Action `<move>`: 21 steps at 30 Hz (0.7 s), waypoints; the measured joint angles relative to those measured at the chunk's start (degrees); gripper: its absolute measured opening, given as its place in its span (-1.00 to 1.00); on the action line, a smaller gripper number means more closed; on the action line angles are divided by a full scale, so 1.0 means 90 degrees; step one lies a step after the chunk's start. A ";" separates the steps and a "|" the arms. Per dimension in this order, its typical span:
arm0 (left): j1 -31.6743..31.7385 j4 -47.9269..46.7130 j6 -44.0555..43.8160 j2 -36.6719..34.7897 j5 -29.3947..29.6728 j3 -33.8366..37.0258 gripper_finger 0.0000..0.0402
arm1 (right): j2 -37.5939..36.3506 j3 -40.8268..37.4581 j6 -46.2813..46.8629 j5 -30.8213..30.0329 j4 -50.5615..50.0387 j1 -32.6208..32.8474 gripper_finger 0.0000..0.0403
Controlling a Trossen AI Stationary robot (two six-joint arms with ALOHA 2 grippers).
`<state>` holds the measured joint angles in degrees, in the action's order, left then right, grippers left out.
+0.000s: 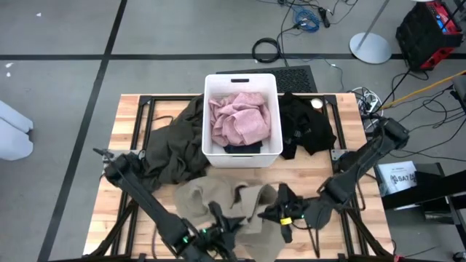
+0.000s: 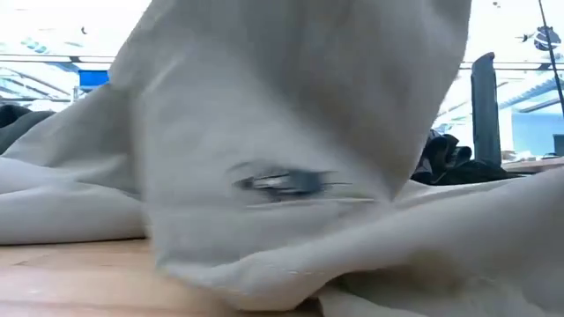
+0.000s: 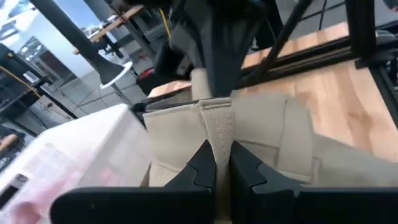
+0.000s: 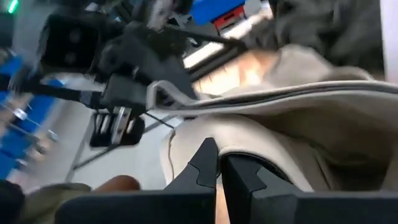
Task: Sort clothes
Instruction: Put the brown shorts into the white laundry bin
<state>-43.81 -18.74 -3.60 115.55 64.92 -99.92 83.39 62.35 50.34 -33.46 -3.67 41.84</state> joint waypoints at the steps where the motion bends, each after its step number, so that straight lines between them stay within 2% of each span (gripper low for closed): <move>1: -0.0025 0.0193 0.0062 0.0220 0.0051 0.0003 -0.92 | 0.0021 -0.0332 0.0235 0.0038 0.0369 0.0033 -1.00; 3: -0.0071 0.0483 0.0305 0.0604 0.0183 0.0020 -0.92 | 0.0037 -0.1159 0.0670 0.0094 0.1431 0.0046 -1.00; 7: -0.0095 0.0844 0.0464 0.1084 0.0350 0.0012 -0.92 | 0.0176 -0.2834 0.0853 -0.0166 0.4987 0.0222 -1.00; 10: -0.0090 0.0878 0.0473 0.1255 0.0329 0.0012 -0.92 | 0.0626 -0.3562 0.1371 -0.0672 0.6254 0.0388 -1.00; 15: 0.0011 0.0916 0.0501 0.1243 0.0298 0.0012 -0.93 | 0.1589 -0.3671 0.1871 -0.0829 0.7465 0.0464 -0.99; 21: 0.0092 0.0906 0.0445 0.1245 -0.0153 0.0012 -0.92 | 0.2341 -0.3405 0.0998 -0.0793 0.9009 0.0398 -0.87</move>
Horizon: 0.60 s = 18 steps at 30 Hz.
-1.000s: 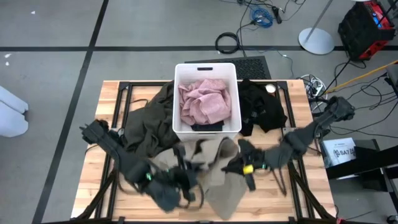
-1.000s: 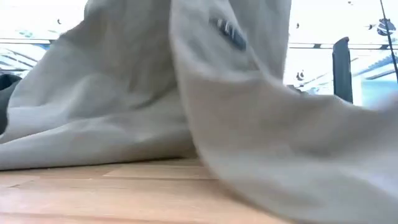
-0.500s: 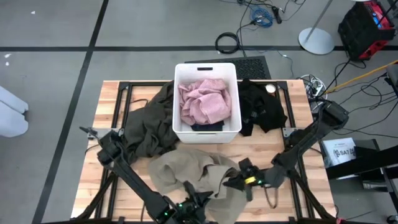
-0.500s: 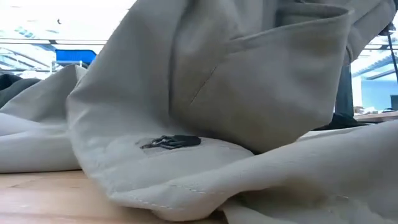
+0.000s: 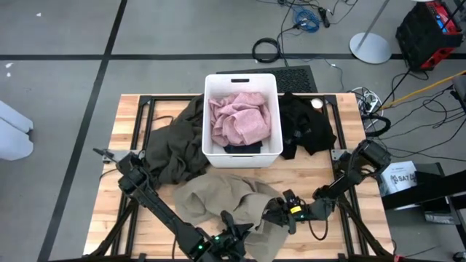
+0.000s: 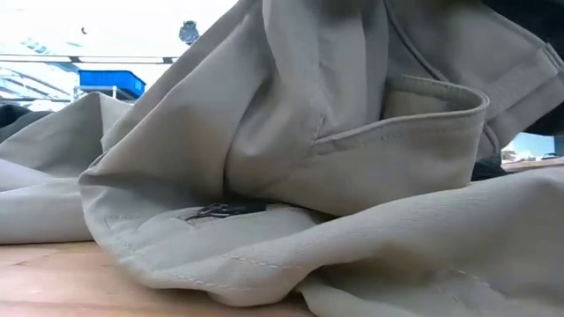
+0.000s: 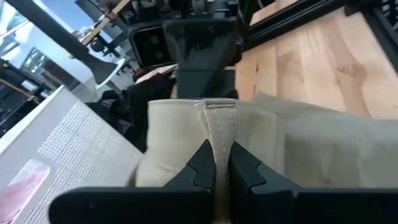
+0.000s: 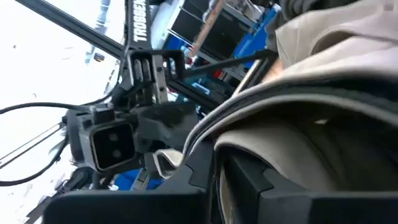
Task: Sort clothes
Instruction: Put the brown shorts into the white laundry bin
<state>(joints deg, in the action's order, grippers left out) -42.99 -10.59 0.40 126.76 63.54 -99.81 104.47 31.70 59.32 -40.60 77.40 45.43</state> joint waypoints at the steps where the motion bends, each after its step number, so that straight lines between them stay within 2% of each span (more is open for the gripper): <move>1: -0.0001 -0.0045 -0.0001 0.0000 -0.0007 0.0000 -0.93 | 0.0054 0.0023 -0.0088 -0.0004 0.0128 0.0001 -0.84; 8: 0.0013 -0.0197 0.0000 0.0000 -0.0021 0.0000 -0.93 | 0.0070 0.0178 -0.0344 0.0077 0.0163 0.0083 -0.61; 18: 0.0018 -0.0162 0.0114 0.0000 -0.0038 0.0000 -0.93 | 0.0062 0.0468 -0.0224 0.0144 -0.0497 -0.0041 -0.11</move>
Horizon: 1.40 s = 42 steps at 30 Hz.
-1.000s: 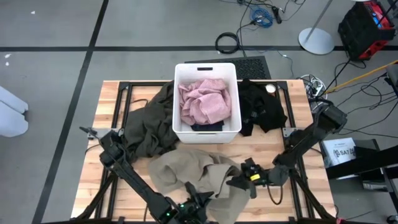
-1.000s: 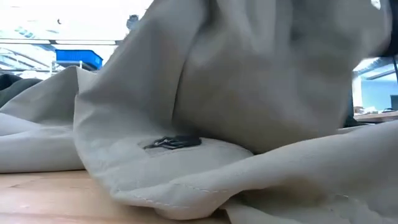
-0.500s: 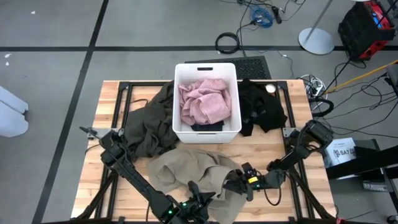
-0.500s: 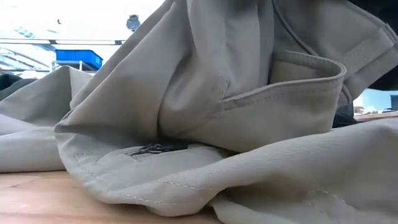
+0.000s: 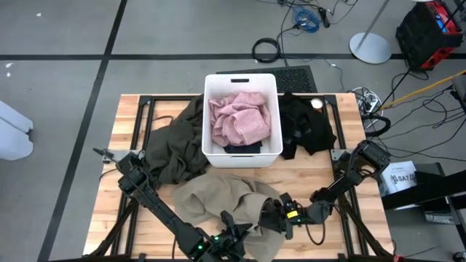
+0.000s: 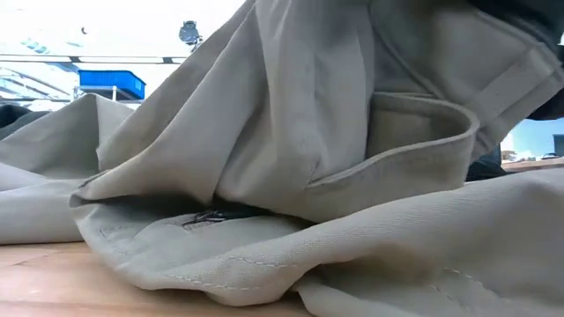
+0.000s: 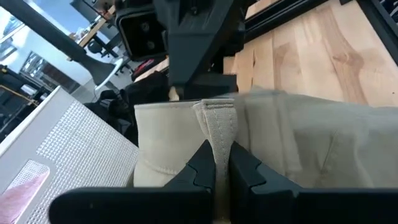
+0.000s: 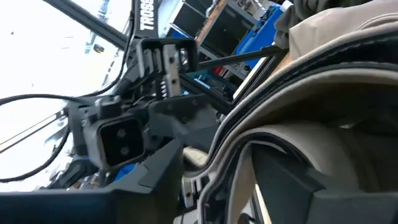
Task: Sort clothes
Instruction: Put the brown shorts into the white laundry bin
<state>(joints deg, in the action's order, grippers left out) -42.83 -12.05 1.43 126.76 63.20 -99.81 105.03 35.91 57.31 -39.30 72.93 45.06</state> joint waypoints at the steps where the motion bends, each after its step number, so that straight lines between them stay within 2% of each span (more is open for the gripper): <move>1: 0.0000 0.0038 0.0081 0.0000 -0.0049 0.0000 -0.93 | -0.0002 0.0038 0.0029 0.0003 -0.0089 -0.0039 -0.07; 6: 0.0012 0.0107 0.0214 0.0000 -0.0509 0.0000 -0.93 | -0.0002 0.0137 -0.0050 0.0010 -0.0137 -0.0172 -0.02; 10: 0.0012 0.0004 0.0211 0.0000 -0.0523 0.0000 -0.93 | -0.0002 0.0137 -0.0087 -0.0160 -0.0164 -0.0176 -0.12; 17: 0.0068 -0.0061 0.0155 0.0000 -0.0665 -0.0002 -0.91 | -0.0002 0.0137 -0.0021 -0.0246 -0.0311 -0.0178 -0.47; 23: 0.0194 -0.0279 0.0039 -0.0002 -0.1400 -0.0005 -0.67 | -0.0002 0.0135 -0.0223 -0.0295 -0.0457 -0.0178 -0.93; 26: 0.0204 -0.0561 0.0037 -0.0002 -0.1452 -0.0005 -0.46 | 0.0001 0.0135 -0.0254 -0.0316 -0.0454 -0.0180 -0.95; 31: 0.0029 -0.1142 -0.0187 -0.0277 -0.0956 -0.0109 -0.16 | -0.0120 0.0135 -0.0376 -0.0337 -0.0404 -0.0170 -0.98; 35: -0.0204 -0.1407 -0.0280 -0.0951 -0.0545 -0.0183 -0.11 | -0.0479 0.0135 -0.0867 -0.0287 -0.0382 -0.0100 -0.99; 38: -0.0385 -0.1417 -0.0293 -0.1408 -0.0491 -0.0182 -0.11 | -0.0809 0.0133 -0.1320 -0.0343 -0.0367 -0.0064 -0.99; 42: -0.0549 -0.1306 -0.0604 -0.1795 -0.0492 -0.0185 -0.11 | -0.1202 0.0135 -0.1807 -0.0929 -0.0222 -0.0085 -0.99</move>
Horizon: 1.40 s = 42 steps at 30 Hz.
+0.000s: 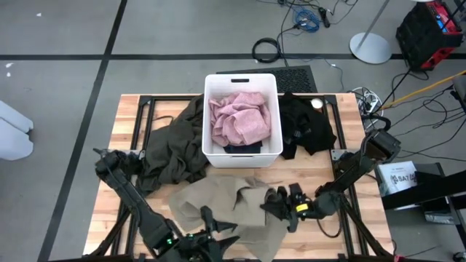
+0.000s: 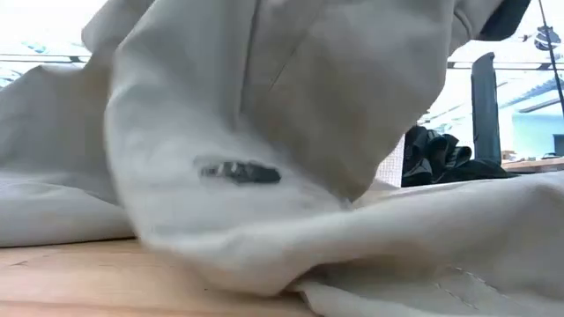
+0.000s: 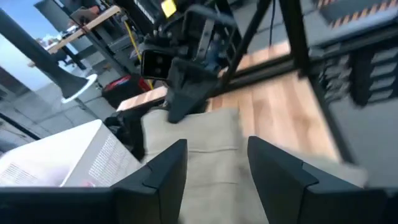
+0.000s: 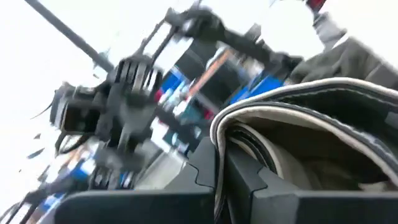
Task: Sort clothes
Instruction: Put the brown shorts into the white laundry bin
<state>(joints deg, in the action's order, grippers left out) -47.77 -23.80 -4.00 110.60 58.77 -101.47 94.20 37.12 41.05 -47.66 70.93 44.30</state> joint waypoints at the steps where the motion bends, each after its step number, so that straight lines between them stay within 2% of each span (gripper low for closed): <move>1: -0.0020 -0.0004 -0.0013 -0.0014 0.0001 0.0000 -0.11 | -0.0056 0.0000 -0.0033 -0.0137 0.0086 -0.0034 -0.99; 4: 0.0000 -0.0048 0.0009 0.0094 0.0002 0.0037 -0.11 | -0.0123 0.0001 -0.0138 -0.0489 0.0679 -0.0184 -1.00; 7: 0.0126 -0.0157 0.0217 0.0252 0.0268 0.0061 -0.11 | -0.0123 0.0153 -0.0336 -0.0550 0.1016 -0.0365 -1.00; 12: 0.0272 -0.0139 0.0781 0.0382 0.0747 0.0063 -0.10 | -0.0123 0.0597 -0.0379 -0.0497 0.0821 -0.0575 -0.99; 18: 0.0188 0.0175 0.0994 0.0377 0.1016 0.0061 -0.10 | -0.0120 0.0873 -0.0494 -0.0371 0.0357 -0.0624 -0.98; 20: 0.0144 0.0502 0.1246 0.0377 0.0883 0.0061 -0.10 | -0.0120 0.0879 -0.0487 -0.0355 0.0352 -0.0629 -0.98; 24: 0.0149 0.0926 0.1374 0.0377 0.0158 0.0061 -0.10 | -0.0119 0.0879 -0.0480 -0.0353 0.0322 -0.0629 -0.98; 28: 0.0258 0.0933 0.1368 0.0377 -0.0204 0.0061 -0.10 | -0.0118 0.0879 -0.0504 -0.0333 0.0321 -0.0629 -0.97; 35: 0.0493 0.0915 0.1460 0.0377 -0.0115 0.0061 -0.07 | -0.0118 0.0879 -0.0664 -0.0167 0.0323 -0.0627 -0.97; 42: 0.0514 0.0922 0.2091 0.0377 -0.0166 0.0061 0.23 | -0.0118 0.0879 -0.0686 0.0000 0.0323 -0.0634 -0.97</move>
<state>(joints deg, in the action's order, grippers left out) -43.14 -15.50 14.82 113.99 57.28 -100.92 93.14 45.04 34.87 -47.66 73.84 38.59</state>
